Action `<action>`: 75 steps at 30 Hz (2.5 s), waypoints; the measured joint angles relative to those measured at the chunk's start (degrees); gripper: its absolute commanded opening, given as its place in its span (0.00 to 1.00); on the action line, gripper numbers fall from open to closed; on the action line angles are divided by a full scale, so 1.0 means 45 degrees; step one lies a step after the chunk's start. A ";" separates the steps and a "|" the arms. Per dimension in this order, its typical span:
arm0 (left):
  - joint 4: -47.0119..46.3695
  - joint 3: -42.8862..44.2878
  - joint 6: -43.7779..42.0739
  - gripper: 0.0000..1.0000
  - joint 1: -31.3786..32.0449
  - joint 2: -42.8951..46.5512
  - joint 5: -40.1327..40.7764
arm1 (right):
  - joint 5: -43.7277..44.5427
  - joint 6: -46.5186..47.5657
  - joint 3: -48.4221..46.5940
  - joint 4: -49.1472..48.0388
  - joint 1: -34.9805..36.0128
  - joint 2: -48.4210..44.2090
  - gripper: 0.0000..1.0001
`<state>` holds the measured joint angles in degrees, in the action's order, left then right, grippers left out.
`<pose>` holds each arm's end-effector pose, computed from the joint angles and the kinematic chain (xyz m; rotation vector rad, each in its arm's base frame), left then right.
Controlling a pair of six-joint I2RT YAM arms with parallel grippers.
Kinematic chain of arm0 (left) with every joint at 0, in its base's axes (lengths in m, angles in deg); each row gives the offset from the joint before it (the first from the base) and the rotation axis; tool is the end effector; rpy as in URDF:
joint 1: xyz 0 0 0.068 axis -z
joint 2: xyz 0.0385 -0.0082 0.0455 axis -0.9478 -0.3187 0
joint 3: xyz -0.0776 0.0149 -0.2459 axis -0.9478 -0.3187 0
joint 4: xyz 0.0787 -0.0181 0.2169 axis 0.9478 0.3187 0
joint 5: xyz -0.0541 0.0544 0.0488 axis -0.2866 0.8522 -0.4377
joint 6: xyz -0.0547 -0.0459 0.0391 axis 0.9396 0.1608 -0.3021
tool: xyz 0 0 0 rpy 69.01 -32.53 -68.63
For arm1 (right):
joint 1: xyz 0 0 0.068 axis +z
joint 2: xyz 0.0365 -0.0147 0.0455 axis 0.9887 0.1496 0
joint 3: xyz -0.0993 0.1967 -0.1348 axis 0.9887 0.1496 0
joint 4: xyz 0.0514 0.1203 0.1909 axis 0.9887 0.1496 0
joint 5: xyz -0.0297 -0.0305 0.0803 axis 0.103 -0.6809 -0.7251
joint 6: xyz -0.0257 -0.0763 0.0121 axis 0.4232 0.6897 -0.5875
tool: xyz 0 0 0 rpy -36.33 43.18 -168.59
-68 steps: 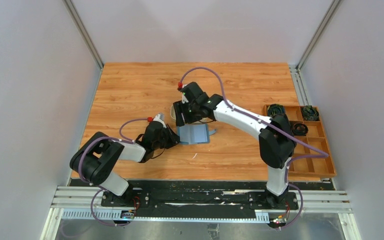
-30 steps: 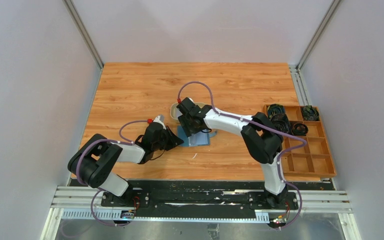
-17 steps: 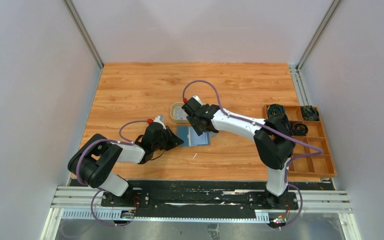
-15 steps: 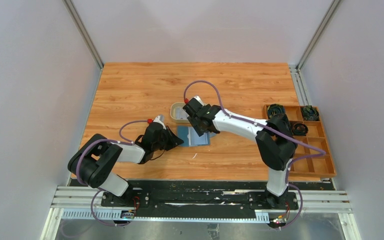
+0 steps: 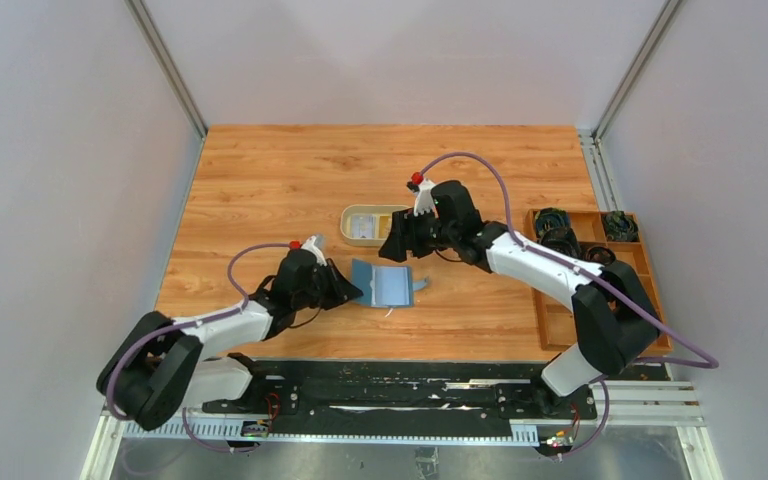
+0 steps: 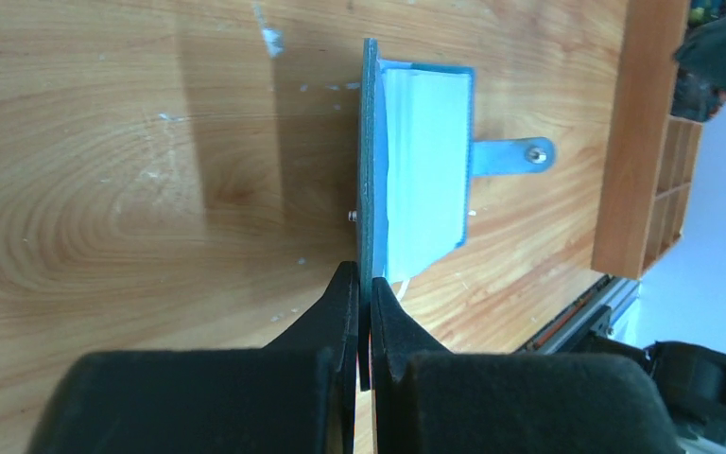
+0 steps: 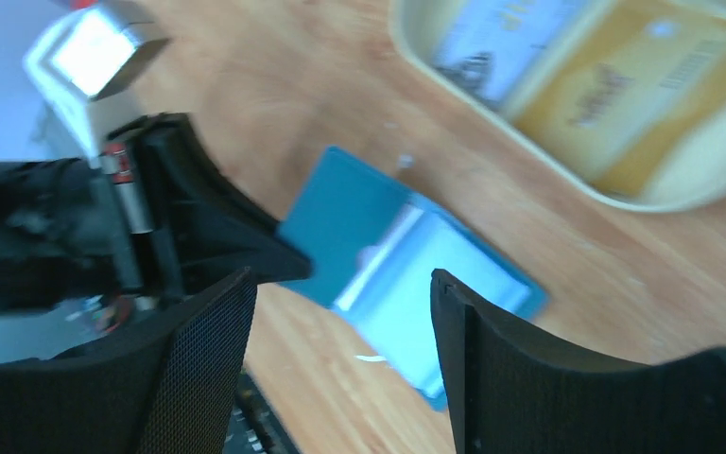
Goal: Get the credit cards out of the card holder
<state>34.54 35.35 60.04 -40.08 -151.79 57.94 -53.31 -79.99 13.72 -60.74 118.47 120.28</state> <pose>0.1890 -0.1328 0.1321 -0.3142 2.3527 -1.0193 0.2593 0.2289 0.2405 -0.5448 2.1453 0.9942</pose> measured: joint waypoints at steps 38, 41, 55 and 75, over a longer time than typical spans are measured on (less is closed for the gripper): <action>0.1200 0.1545 0.0034 0.00 0.0005 0.5668 -0.0296 | -0.5668 -0.9428 0.3672 -1.4557 -0.0865 0.0529 0.53; 0.1200 0.1545 0.0039 0.00 0.0005 0.5668 -0.0296 | -0.5668 -0.9632 0.3682 -1.4819 -0.0865 0.0641 0.54; 0.1224 0.1938 0.0121 0.00 0.0005 0.5809 -0.0345 | -0.5513 -0.9632 0.3857 -1.4834 -0.0865 0.0981 0.53; 0.1219 0.1957 0.0117 0.00 0.0005 0.5688 -0.0534 | -0.5474 -1.0520 0.3755 -1.6300 -0.0865 0.1885 0.39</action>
<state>40.03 44.16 60.56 -40.06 -126.20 55.54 -77.94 -127.33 30.62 -134.09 114.58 128.76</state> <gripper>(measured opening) 0.027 0.407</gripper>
